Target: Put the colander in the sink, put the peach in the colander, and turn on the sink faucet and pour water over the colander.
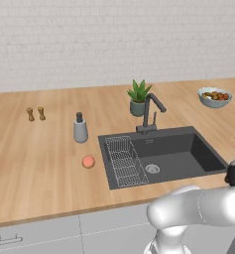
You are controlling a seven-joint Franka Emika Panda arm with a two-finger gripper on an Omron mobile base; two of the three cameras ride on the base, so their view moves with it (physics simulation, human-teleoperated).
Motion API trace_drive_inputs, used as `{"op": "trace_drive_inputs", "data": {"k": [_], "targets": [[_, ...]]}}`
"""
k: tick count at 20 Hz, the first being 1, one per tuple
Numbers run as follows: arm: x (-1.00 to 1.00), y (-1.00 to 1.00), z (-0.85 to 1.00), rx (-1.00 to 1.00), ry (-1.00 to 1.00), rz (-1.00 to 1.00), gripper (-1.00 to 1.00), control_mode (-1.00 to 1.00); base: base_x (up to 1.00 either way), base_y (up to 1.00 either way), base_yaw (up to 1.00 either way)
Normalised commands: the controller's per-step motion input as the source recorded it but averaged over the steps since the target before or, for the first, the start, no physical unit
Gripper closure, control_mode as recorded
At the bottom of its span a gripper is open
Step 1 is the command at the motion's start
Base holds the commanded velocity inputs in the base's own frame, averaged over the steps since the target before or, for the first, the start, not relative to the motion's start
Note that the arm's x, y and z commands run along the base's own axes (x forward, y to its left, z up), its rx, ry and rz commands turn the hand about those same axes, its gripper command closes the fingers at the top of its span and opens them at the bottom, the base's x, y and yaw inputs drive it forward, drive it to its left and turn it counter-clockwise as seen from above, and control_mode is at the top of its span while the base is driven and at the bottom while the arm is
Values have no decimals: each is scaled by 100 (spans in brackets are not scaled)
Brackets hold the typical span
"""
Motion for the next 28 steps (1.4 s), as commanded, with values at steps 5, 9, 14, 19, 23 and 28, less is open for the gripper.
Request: {"op": "trace_drive_inputs", "data": {"k": [5, 9, 14, 19, 23, 28], "targets": [[13, -14, -1, 0, 1, 0, -100, -100, 0, 0, 0], [8, -13, -7, 0, 2, 0, -100, -100, 0, 0, 0], [3, -9, -17, 0, 3, 0, -100, -100, 0, 0, 0], [14, -3, -15, 0, 2, 0, -100, -100, 0, 0, 0], [13, 0, -14, 0, 0, 0, -100, -100, 0, 0, 0], [5, -1, -21, 0, 0, 2, -100, -100, 0, 0, 0]]}}
